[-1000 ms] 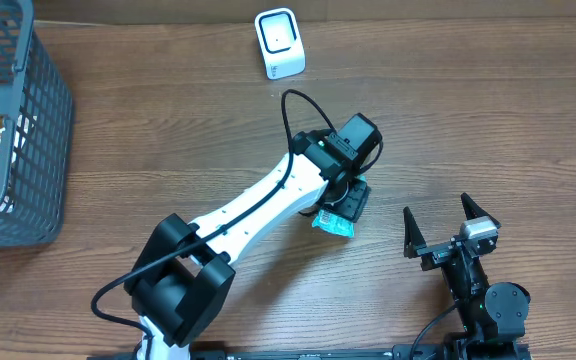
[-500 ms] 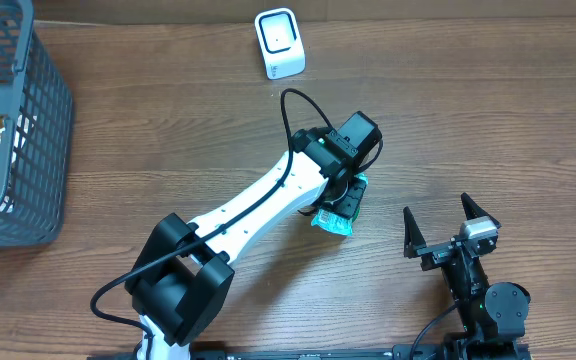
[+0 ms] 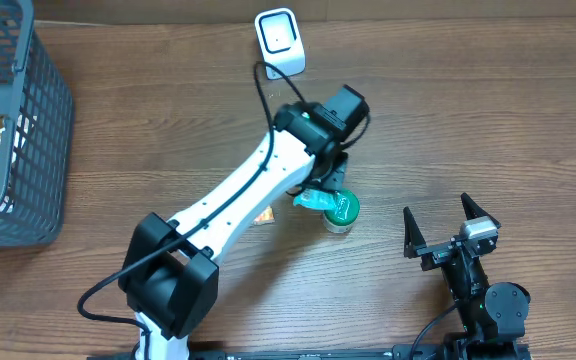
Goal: Scan the item barcode
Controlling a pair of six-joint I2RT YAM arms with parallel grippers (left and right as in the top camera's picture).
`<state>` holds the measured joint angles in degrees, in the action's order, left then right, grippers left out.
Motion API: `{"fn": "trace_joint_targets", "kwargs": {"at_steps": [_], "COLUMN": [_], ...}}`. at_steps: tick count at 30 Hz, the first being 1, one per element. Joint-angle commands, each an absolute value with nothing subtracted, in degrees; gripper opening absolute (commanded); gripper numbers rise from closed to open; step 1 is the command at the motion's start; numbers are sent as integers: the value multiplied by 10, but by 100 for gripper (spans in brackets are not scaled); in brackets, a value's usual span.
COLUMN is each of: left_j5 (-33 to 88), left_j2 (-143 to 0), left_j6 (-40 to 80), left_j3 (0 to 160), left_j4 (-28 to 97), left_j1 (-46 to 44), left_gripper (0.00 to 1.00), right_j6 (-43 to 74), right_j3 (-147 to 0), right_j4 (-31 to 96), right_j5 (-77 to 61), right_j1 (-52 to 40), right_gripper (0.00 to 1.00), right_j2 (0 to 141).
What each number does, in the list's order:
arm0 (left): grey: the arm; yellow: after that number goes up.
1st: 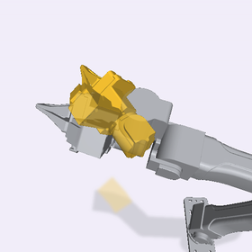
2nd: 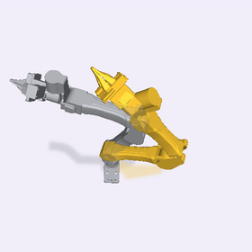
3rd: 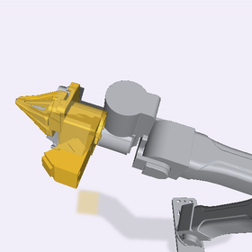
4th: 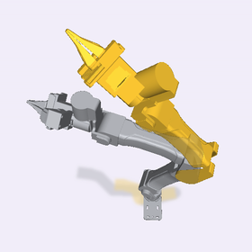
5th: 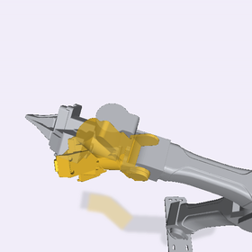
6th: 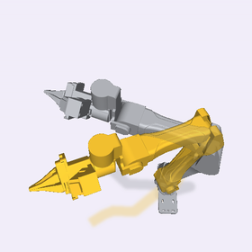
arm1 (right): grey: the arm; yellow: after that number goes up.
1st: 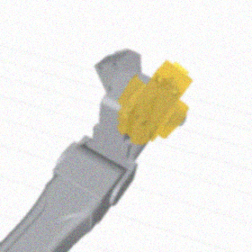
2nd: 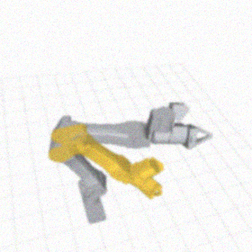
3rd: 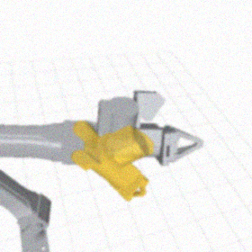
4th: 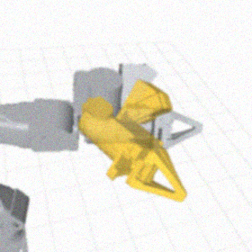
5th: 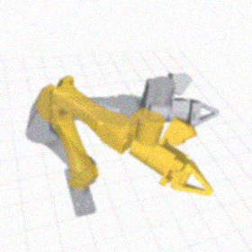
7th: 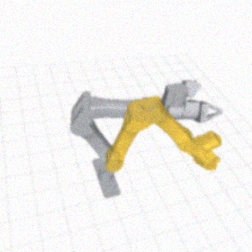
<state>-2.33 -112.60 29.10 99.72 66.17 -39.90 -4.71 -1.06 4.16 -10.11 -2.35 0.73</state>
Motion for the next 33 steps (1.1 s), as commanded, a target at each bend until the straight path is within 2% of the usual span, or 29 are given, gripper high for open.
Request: {"fn": "trace_joint_targets", "kwargs": {"at_steps": [1,13,17,26,33], "left_j5": [-46,-46,-39,-27,-14], "left_j2": [-1128,-1128,-1128,-1128,-1127], "left_j6": [352,427,429,385,353], "left_j3": [979,833,809,808,887], "left_j4": [660,569,547,550,603], "left_j1": [-386,-389,-389,-389,-357], "left_gripper": [41,39,43,51,51], "right_j6": [-50,-50,-50,-50,-50], "right_j3": [-4,-4,-4,-4,-4], "right_j4": [39,39,39,39,39], "right_j5": [-101,-101,-101,-101,-101], "right_j1": [-25,-25,-25,-25,-25], "right_gripper": [100,100,100,100,100], "right_j2": [2,2,2,2,2]}}
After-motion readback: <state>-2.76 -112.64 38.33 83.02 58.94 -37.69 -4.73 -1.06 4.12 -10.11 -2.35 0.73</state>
